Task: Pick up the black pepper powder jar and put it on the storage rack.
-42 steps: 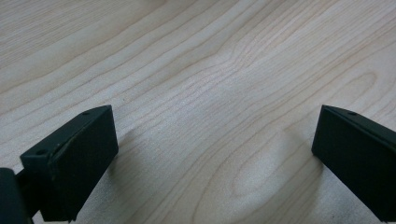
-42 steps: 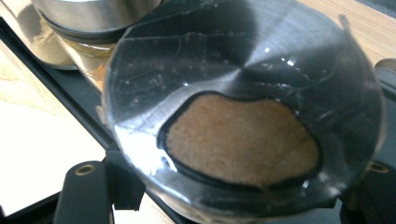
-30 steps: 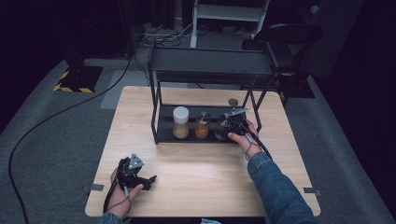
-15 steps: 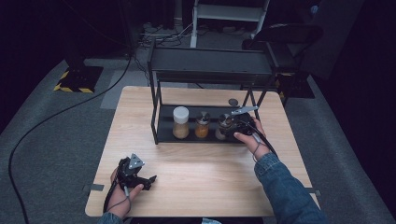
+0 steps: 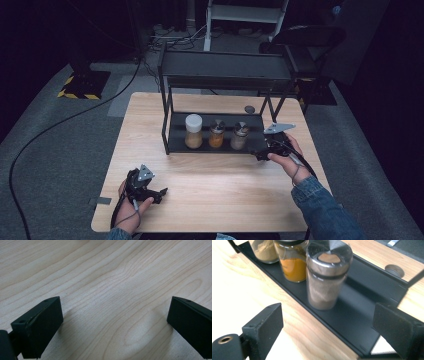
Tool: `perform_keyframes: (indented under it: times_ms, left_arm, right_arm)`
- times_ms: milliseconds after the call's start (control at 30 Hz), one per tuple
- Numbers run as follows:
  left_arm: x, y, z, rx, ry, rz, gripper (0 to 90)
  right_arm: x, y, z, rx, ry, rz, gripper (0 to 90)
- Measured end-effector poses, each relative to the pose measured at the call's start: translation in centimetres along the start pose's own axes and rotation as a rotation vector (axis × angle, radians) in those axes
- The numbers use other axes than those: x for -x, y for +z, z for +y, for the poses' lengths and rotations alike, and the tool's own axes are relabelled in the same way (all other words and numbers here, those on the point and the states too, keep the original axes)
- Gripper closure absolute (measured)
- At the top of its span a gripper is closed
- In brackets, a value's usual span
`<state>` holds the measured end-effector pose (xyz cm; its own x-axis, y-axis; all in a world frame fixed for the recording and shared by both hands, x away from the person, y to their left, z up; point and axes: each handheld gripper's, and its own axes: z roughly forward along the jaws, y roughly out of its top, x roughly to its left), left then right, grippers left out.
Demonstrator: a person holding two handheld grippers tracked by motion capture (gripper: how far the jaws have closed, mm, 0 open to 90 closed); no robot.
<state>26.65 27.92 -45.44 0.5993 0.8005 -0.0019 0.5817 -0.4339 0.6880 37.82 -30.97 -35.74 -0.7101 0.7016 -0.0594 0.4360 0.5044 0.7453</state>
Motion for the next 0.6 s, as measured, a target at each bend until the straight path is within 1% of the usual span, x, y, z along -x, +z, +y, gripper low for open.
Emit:
perform_keyframes:
  times_ms: [100, 300, 600]
  left_arm:
    - [0.0, 0.0, 0.0, 0.000, -0.001, 0.001, 0.3]
    - [0.0, 0.0, 0.0, 0.000, -0.002, 0.002, 0.3]
    - [0.1, 0.0, 0.0, 0.000, -0.003, 0.002, 0.3]
  right_arm:
    - [-0.1, -1.0, -0.8, 0.007, -0.011, -0.007, 9.6]
    - [-0.1, -2.5, -2.3, 0.021, -0.013, -0.010, 8.9]
    - [0.1, -3.6, -4.8, 0.022, 0.007, -0.018, 7.9]
